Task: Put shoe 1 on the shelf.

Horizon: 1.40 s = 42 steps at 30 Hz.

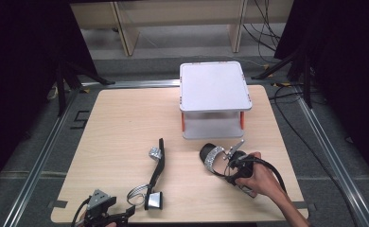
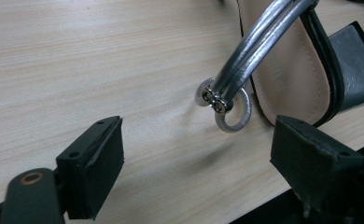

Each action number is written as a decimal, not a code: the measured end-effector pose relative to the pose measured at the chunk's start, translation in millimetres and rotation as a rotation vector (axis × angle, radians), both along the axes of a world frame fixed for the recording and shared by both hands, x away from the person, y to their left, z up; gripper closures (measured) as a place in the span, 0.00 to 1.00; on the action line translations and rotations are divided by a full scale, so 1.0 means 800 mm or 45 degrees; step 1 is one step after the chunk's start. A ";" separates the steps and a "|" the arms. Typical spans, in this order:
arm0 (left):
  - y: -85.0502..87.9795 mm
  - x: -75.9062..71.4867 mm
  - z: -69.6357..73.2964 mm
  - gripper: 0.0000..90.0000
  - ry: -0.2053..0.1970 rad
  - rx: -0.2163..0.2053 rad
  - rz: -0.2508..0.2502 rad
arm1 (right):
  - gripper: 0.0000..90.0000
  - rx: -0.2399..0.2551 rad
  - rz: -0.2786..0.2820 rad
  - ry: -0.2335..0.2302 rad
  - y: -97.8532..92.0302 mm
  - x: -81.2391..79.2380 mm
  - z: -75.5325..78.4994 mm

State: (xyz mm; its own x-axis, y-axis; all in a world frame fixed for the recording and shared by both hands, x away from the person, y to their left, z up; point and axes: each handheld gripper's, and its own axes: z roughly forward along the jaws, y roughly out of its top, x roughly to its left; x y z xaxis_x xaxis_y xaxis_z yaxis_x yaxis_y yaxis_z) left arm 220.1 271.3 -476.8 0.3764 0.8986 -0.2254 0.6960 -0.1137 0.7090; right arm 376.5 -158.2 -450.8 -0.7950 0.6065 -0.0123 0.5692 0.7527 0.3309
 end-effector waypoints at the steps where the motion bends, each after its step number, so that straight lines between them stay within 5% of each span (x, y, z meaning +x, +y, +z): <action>1: 0.000 0.000 0.000 0.18 -0.001 0.001 -0.003 | 0.48 0.002 -0.026 0.020 0.000 -0.001 0.001; 9: 0.000 0.000 0.000 0.18 -0.002 0.002 0.003 | 0.48 0.126 0.033 0.010 0.011 0.004 0.033; 15: 0.000 -0.001 0.000 0.18 0.001 0.000 0.009 | 0.48 0.274 0.111 -0.008 0.048 0.012 0.112; 19: 0.000 -0.001 0.000 0.18 -0.002 -0.002 0.008 | 0.48 0.338 0.163 -0.017 0.066 0.018 0.147; 21: 0.001 -0.001 0.000 0.18 -0.003 -0.004 0.009 | 0.48 0.378 0.141 -0.013 0.083 0.028 0.181; 25: 0.001 -0.002 0.000 0.18 -0.009 -0.001 0.002 | 0.48 0.380 0.146 -0.082 0.097 0.048 0.208; 30: 0.001 -0.002 0.000 0.18 -0.004 -0.002 0.006 | 0.48 0.378 0.066 -0.100 0.111 0.087 0.239; 33: 0.001 -0.002 0.001 0.18 -0.006 -0.001 0.003 | 0.48 0.346 -0.045 -0.118 0.118 0.124 0.254; 42: 0.001 -0.002 0.000 0.18 -0.002 -0.003 -0.002 | 0.48 0.302 -0.317 -0.080 0.123 0.206 0.255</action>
